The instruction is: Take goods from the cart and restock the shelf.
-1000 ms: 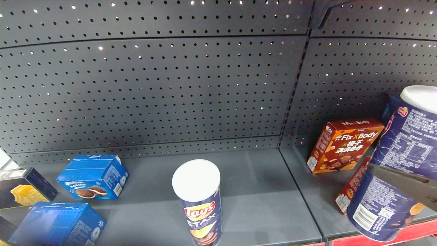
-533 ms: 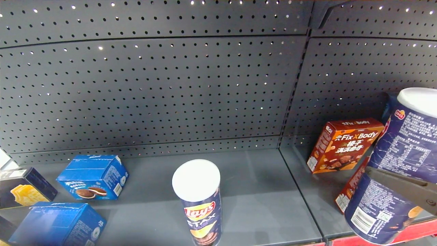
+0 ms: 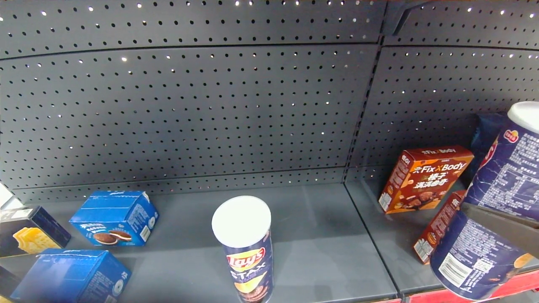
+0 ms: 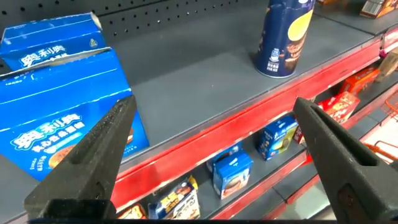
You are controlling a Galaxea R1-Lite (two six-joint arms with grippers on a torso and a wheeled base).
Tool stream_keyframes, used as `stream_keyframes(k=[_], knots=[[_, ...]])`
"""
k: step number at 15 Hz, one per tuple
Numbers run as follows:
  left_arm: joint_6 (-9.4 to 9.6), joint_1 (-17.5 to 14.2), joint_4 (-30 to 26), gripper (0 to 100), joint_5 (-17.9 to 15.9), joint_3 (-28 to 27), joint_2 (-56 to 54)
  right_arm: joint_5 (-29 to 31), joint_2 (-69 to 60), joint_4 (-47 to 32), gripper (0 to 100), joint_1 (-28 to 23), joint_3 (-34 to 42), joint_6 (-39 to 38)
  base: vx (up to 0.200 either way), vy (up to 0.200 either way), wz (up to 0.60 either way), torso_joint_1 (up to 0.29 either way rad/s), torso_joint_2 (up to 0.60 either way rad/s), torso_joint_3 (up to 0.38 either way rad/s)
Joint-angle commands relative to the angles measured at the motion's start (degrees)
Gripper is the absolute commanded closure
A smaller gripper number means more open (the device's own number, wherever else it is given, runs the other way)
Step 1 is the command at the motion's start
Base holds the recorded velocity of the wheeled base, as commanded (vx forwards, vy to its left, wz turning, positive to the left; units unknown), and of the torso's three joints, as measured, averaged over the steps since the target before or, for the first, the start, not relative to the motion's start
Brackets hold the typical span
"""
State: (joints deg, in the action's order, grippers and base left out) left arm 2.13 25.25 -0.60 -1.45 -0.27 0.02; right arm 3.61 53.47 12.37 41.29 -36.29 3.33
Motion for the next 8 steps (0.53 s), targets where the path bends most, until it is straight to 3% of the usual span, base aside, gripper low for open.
stream_keyframes(k=[1,7,8], knots=[[0.06,0.0,0.0,0,0.1,0.0,0.0,-0.1,-0.1,-0.1,100,0.1,-0.1,0.2,0.000,0.000,0.00,0.000,0.00,0.000],[-0.02,0.0,0.0,0,0.0,0.0,0.0,1.6,-0.1,0.0,100,-0.1,0.5,3.0,0.000,0.000,0.00,0.000,0.00,0.000],[0.15,0.0,0.1,0,0.0,0.1,0.0,2.4,-0.3,0.0,100,-0.1,0.9,3.0,-0.200,0.000,0.00,0.007,0.00,-0.002]])
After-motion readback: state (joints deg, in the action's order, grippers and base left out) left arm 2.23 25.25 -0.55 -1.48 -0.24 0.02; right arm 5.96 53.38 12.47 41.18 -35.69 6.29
